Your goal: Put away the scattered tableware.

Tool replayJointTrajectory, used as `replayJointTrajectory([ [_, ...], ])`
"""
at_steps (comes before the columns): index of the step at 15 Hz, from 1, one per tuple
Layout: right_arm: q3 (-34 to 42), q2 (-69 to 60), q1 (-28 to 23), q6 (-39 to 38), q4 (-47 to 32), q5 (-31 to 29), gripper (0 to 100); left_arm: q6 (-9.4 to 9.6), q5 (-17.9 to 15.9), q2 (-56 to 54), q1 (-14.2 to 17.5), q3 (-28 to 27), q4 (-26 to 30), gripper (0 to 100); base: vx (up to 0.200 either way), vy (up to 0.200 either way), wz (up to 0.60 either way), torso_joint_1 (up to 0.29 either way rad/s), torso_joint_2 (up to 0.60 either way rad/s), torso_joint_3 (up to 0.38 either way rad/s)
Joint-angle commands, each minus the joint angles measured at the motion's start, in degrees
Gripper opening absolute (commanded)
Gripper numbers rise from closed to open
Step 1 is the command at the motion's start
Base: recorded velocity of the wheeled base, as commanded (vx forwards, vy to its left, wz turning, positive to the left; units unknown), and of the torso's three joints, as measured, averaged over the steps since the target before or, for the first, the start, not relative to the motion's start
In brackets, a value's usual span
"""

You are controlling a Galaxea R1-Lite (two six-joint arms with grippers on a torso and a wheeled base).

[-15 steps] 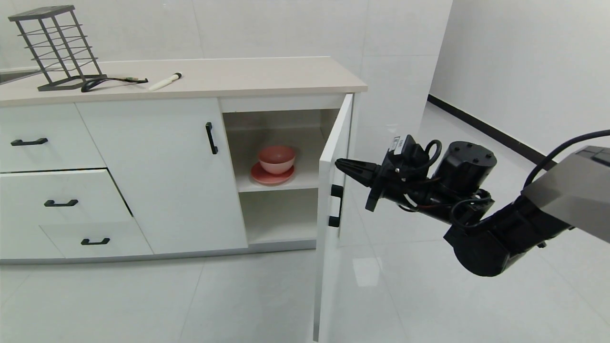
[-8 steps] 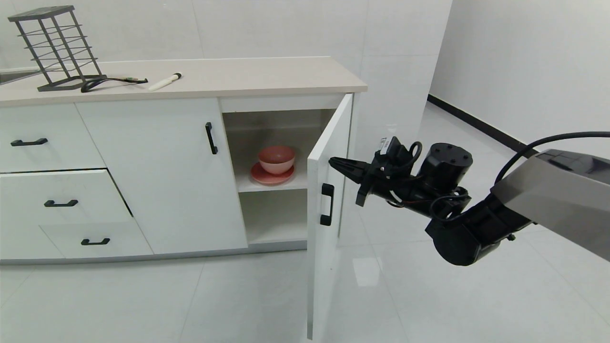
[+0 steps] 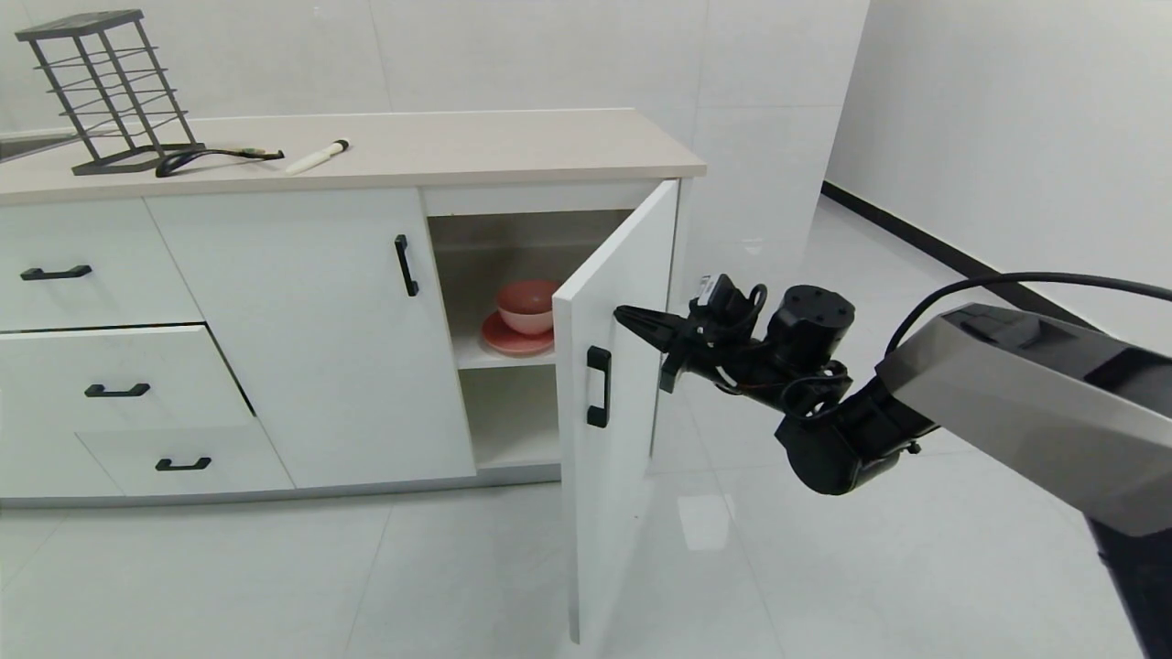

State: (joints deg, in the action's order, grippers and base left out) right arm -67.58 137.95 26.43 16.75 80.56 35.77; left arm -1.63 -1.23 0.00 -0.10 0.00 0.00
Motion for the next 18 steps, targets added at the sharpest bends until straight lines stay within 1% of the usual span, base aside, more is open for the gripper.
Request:
replayJointTrajectory([
  [1,-3.6,3.7,0.2,0.1,0.0,0.1,0,-0.04,0.0,0.0,0.0,0.0,0.0,100,0.000,0.000,0.00,0.000,0.00,0.000],
  [2,-4.0,4.1,0.2,0.1,0.0,0.1,0,-0.04,0.0,0.0,0.0,0.0,0.0,100,0.000,0.000,0.00,0.000,0.00,0.000],
  [8,-17.2,14.2,0.2,0.0,0.0,0.0,0,-0.04,0.0,0.0,0.0,0.0,0.0,100,0.000,0.000,0.00,0.000,0.00,0.000],
  [10,-22.1,16.2,0.2,-0.1,0.0,-0.1,0,-0.04,0.0,0.0,0.0,0.0,0.0,100,0.000,0.000,0.00,0.000,0.00,0.000],
  [12,-24.2,16.8,0.1,-0.1,0.0,-0.2,0,-0.04,0.0,0.0,0.0,0.0,0.0,100,0.000,0.000,0.00,0.000,0.00,0.000],
  [15,-31.1,20.7,0.2,-0.7,-0.1,0.0,0,-0.04,0.0,0.0,0.0,0.0,0.0,100,0.000,0.000,0.00,0.000,0.00,0.000],
  [18,-31.3,21.3,0.0,-0.7,0.5,0.0,0,-0.04,0.0,0.0,0.0,0.0,0.0,100,0.000,0.000,0.00,0.000,0.00,0.000],
])
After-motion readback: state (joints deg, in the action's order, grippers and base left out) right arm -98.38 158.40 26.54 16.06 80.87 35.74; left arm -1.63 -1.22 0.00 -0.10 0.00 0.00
